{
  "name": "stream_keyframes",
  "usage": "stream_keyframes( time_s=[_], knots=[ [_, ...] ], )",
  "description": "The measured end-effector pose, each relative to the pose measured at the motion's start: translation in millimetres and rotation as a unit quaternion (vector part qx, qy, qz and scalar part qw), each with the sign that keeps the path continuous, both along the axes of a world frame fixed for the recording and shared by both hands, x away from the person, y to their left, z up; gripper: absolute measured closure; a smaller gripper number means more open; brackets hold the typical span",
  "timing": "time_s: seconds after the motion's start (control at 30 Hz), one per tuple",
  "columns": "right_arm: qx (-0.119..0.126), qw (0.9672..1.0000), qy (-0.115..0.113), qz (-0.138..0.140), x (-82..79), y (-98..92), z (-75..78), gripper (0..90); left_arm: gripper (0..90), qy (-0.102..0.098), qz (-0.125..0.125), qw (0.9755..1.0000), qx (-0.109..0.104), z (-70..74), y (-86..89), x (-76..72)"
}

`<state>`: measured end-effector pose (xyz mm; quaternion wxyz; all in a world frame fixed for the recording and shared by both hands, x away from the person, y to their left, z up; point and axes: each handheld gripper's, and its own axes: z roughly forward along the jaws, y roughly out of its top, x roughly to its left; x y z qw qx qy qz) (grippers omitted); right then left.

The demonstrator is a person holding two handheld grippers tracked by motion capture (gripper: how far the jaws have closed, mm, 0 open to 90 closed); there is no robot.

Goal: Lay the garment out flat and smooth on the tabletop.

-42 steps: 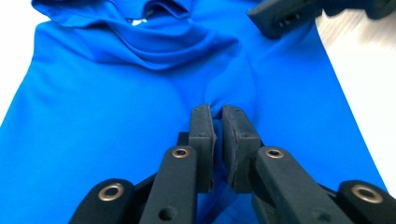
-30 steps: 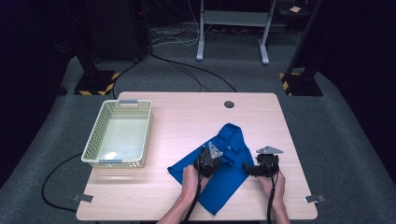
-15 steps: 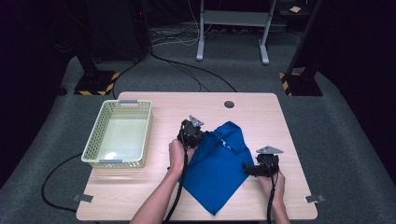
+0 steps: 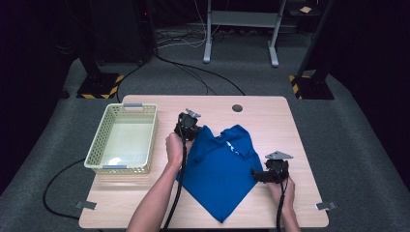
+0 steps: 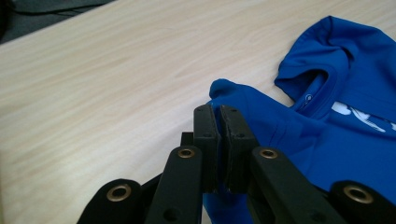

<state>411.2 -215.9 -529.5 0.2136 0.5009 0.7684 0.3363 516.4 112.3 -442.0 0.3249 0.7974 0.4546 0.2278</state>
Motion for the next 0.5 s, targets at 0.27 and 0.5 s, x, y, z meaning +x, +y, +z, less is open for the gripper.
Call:
stream_keyframes(
  time_s=[0.27, 0.5],
  knots=[
    [0.0, 1.0, 0.0, 0.0, -0.1, 0.2, 0.0, 4.8, 85.8, -0.055, -0.013, 0.9984, -0.001, 13.4, 3.3, -3.4],
    [0.0, 1.0, 0.0, 0.0, 0.0, 0.2, 0.0, 4.8, 85.4, 0.033, 0.056, 0.9971, 0.039, -20.0, 22.6, 28.8]
  ],
)
